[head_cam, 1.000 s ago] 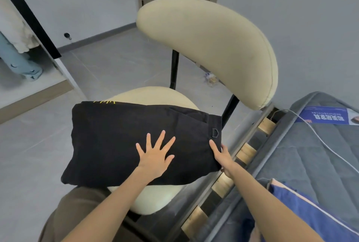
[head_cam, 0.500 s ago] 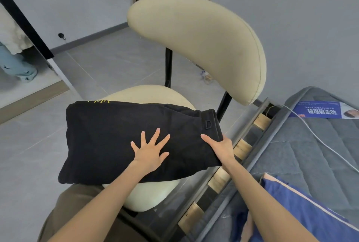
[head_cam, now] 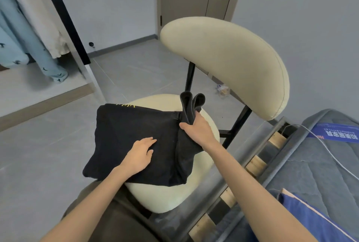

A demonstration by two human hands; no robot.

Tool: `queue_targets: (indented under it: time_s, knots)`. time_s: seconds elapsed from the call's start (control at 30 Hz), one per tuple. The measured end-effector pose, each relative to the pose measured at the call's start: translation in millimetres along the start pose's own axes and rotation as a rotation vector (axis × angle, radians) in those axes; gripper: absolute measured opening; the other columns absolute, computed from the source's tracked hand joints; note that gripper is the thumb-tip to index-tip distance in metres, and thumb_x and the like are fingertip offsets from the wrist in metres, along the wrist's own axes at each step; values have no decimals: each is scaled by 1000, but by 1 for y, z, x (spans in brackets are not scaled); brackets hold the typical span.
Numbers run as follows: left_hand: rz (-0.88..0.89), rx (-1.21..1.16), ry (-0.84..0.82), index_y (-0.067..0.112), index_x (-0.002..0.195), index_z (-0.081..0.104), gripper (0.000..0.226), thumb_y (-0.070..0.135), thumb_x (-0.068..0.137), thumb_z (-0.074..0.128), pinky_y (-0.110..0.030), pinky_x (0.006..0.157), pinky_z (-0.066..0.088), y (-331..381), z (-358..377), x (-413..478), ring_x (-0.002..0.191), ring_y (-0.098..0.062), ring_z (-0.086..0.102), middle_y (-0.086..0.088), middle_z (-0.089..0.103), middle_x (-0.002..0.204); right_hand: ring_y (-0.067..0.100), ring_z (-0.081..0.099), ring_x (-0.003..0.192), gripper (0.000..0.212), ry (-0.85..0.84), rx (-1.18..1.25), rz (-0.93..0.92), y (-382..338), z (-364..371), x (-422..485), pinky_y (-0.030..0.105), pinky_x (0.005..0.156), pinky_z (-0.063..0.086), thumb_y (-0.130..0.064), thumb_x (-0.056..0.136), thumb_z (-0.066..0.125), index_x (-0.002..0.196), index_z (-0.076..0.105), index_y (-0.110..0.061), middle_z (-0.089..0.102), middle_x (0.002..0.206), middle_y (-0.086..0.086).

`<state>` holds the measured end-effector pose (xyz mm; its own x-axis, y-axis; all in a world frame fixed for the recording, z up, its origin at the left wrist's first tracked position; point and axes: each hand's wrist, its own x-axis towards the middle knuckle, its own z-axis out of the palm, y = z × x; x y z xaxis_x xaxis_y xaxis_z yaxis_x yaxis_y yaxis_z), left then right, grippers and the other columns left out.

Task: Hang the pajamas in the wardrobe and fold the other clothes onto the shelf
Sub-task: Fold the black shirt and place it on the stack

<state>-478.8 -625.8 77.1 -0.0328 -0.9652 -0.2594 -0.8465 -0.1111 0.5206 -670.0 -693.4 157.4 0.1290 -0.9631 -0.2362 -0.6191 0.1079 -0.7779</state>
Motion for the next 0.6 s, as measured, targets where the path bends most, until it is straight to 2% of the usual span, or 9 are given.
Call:
queue_targets:
  time_s: [0.1,0.23,0.3,0.37,0.47,0.53,0.6]
  knots:
    - [-85,-221,61,16,140,43,42,8,99,40,-21,107,30,-11,-12,-5,128,-15,43,-1,45,143,31,54,118,67,-73,-81,10,-16,43,5,35,95,44,-25,88,56,146,25,-12,56,132,9]
    - [-291,-639,72,13,140,42,43,3,99,36,-32,105,40,-28,-26,-11,129,-19,44,-6,47,142,27,46,128,81,-220,-100,32,-23,91,6,37,103,40,-28,89,59,153,10,-14,44,142,10]
    - [-391,-824,90,11,140,41,40,7,101,35,-34,101,44,-35,-32,-13,125,-22,48,-9,48,140,23,45,129,74,-329,-46,67,-21,103,5,34,107,35,-30,92,56,152,15,-14,50,138,8]
    - [-467,-940,102,10,141,41,39,12,102,36,-36,102,44,-40,-35,-14,123,-24,50,-11,50,138,19,49,126,55,-357,-27,53,-14,104,4,29,106,34,-27,96,49,147,34,-13,59,130,4]
    - [-526,-1009,72,9,138,43,41,27,101,40,-32,93,47,-38,-36,-9,110,-21,56,-9,56,130,16,52,121,35,-172,-40,-46,-1,92,3,22,101,36,-18,99,42,129,58,-16,58,132,2]
    - [-519,-1012,5,13,128,52,42,41,97,45,-26,81,48,-29,-35,-3,96,-14,58,-5,60,120,17,51,121,34,-51,-112,-113,10,83,-1,23,101,36,-14,98,41,126,60,-17,57,131,2]
    - [-494,-947,-19,18,117,57,47,55,87,54,-22,71,45,-17,-30,5,92,-9,58,-2,60,123,18,45,125,35,-25,-209,-174,23,77,-7,27,104,36,-13,97,42,128,58,-17,54,135,1]
